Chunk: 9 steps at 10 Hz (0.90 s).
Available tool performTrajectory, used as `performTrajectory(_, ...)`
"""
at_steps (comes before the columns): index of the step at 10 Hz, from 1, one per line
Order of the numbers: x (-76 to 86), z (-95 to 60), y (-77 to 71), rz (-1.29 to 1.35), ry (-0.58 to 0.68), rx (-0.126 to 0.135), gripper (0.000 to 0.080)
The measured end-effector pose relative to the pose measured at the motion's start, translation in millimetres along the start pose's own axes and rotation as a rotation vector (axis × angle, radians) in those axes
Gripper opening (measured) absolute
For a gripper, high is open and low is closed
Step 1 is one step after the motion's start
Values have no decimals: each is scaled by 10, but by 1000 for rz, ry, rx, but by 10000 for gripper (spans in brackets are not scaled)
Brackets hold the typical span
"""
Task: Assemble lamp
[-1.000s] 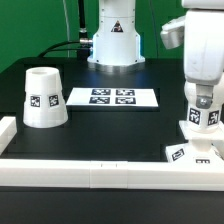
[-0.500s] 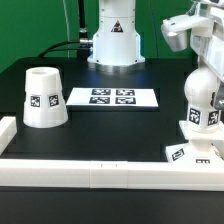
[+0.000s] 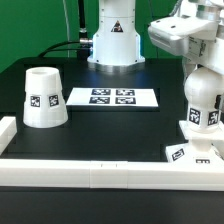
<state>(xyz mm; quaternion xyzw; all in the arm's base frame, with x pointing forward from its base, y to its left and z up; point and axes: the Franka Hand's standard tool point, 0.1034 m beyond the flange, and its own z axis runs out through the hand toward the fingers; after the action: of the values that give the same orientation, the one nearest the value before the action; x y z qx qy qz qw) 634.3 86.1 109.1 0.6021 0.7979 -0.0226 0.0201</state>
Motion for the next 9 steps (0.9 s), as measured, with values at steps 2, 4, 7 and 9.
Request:
performTrajectory(2, -14, 7, -4, 5, -2, 1, 610)
performTrajectory(4, -21, 8, -5, 6, -2, 1, 574)
performTrajectory(7, -62, 11, -14, 41, -2, 3, 574)
performTrajectory(9, -87, 10, -24, 164, 8, 4, 574)
